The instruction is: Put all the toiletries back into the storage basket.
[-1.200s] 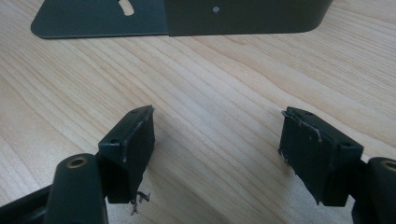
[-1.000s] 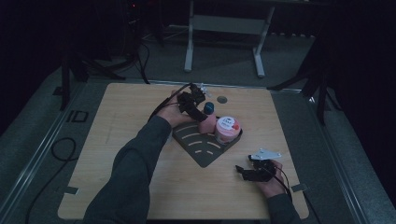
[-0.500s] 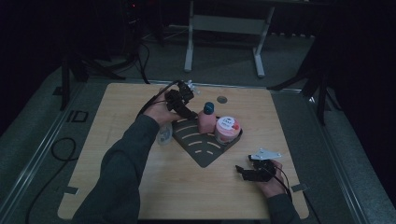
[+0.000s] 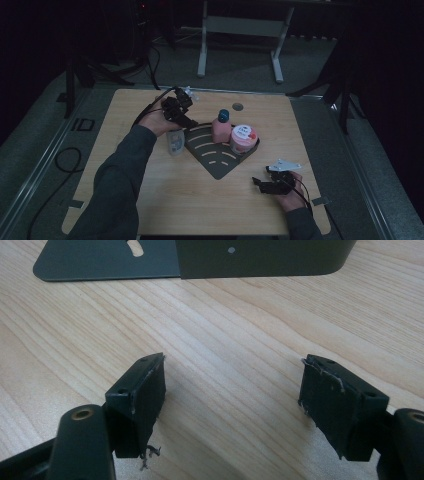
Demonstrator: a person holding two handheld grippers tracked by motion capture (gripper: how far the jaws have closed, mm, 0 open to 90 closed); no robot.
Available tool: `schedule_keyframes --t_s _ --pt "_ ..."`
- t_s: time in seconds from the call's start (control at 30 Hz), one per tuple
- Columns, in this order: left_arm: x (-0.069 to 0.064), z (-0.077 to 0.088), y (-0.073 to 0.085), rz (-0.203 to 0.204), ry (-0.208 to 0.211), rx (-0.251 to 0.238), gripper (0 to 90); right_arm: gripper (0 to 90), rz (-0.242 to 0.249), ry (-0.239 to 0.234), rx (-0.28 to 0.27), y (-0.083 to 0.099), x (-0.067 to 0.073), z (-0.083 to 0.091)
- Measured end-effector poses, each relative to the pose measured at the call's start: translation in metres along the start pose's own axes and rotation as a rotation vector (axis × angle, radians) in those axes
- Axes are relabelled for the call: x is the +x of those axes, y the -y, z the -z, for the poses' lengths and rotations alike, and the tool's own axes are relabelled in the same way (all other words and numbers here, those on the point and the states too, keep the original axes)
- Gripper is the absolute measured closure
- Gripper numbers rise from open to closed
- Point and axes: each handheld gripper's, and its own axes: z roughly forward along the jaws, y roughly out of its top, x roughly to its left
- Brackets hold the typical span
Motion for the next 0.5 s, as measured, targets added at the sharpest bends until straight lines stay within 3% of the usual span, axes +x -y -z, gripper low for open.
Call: schedule_keyframes --t_s 0.5 --pt "0.01 0.008 0.021 0.02 -0.023 0.01 32.3 26.0 -0.002 -0.002 0.001 0.0 0.0 0.0"
